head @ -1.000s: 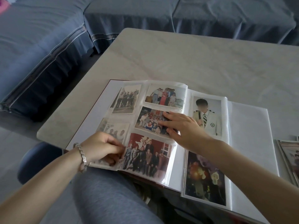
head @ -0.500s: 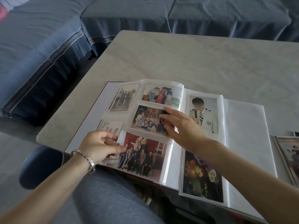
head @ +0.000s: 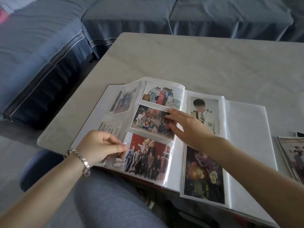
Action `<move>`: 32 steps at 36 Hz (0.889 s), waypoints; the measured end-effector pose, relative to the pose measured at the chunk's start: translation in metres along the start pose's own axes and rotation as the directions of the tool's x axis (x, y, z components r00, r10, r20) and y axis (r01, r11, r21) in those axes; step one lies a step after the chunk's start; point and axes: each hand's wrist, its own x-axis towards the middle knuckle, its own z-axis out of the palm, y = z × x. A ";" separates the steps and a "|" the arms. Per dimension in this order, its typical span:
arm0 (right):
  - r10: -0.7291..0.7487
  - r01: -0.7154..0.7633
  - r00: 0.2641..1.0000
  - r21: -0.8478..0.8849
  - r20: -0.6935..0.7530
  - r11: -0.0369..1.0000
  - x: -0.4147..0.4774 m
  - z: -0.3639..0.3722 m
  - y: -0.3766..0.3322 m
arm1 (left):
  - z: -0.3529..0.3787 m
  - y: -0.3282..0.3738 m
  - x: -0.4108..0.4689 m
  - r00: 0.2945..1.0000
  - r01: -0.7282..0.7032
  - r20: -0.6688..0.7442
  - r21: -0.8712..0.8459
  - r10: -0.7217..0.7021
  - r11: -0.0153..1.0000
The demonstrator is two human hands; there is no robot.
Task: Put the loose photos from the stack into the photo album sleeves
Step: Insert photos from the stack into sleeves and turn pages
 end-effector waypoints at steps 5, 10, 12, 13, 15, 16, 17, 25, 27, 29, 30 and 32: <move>0.010 -0.010 1.000 -0.006 0.002 1.000 -0.001 0.001 0.000 | 0.009 -0.005 -0.006 0.991 -0.081 -0.111 -0.017 0.079 0.997; 0.009 -0.009 1.000 -0.005 0.005 1.000 -0.001 0.004 0.001 | 0.013 -0.010 -0.008 0.956 -0.126 -0.255 0.097 0.148 0.987; 0.013 -0.013 1.000 0.002 0.005 1.000 -0.001 0.004 0.000 | 0.015 -0.011 -0.009 0.943 -0.153 -0.290 0.055 0.162 0.987; 0.015 -0.015 1.000 0.007 0.005 1.000 -0.001 0.004 0.000 | 0.017 -0.012 -0.010 0.935 -0.177 -0.306 0.042 0.181 0.983; 0.022 -0.022 1.000 0.013 0.007 1.000 -0.002 0.004 0.000 | 0.020 -0.013 -0.011 0.915 -0.233 -0.327 0.046 0.235 0.971; 0.025 -0.025 1.000 0.015 0.007 1.000 -0.002 0.004 -0.001 | 0.021 -0.013 -0.012 0.908 -0.252 -0.334 0.051 0.254 0.966; 0.026 -0.026 1.000 0.018 0.006 0.999 -0.002 0.004 -0.001 | 0.022 -0.014 -0.012 0.903 -0.264 -0.339 0.052 0.265 0.963; 0.026 -0.025 1.000 0.056 -0.011 0.998 -0.003 0.006 0.000 | 0.020 -0.021 -0.008 0.927 -0.201 -0.327 -0.022 0.183 0.979; 0.028 -0.027 1.000 0.062 -0.009 0.998 -0.004 0.006 0.000 | 0.016 -0.022 -0.005 0.953 -0.121 -0.287 -0.079 0.093 0.989; 0.026 -0.026 1.000 0.060 -0.005 0.998 -0.005 0.006 0.001 | 0.015 -0.022 -0.002 0.961 -0.102 -0.268 -0.085 0.076 0.991; 0.024 -0.024 1.000 0.054 -0.003 0.998 -0.006 0.006 0.001 | 0.015 -0.021 0.000 0.947 -0.138 -0.296 -0.036 0.122 0.990; 0.022 -0.022 1.000 0.046 0.003 0.999 -0.006 0.006 0.000 | 0.017 -0.018 -0.001 0.878 -0.252 -0.395 0.099 0.270 0.963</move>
